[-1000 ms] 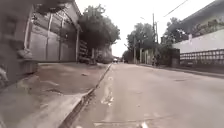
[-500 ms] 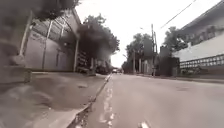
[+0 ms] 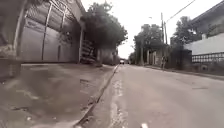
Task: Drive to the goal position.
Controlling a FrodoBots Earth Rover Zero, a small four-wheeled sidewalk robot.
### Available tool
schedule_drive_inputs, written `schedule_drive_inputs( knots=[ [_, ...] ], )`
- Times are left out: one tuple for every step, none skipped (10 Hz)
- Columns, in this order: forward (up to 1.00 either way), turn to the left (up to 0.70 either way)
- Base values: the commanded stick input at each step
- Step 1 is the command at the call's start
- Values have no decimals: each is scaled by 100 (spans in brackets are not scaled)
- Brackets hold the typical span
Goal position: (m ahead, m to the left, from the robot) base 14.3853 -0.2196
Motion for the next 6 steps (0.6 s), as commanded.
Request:
schedule_drive_inputs(
  knots=[
    [100,0],
    [100,0],
    [100,0],
    [100,0],
    [100,0],
    [100,0]
  ],
)
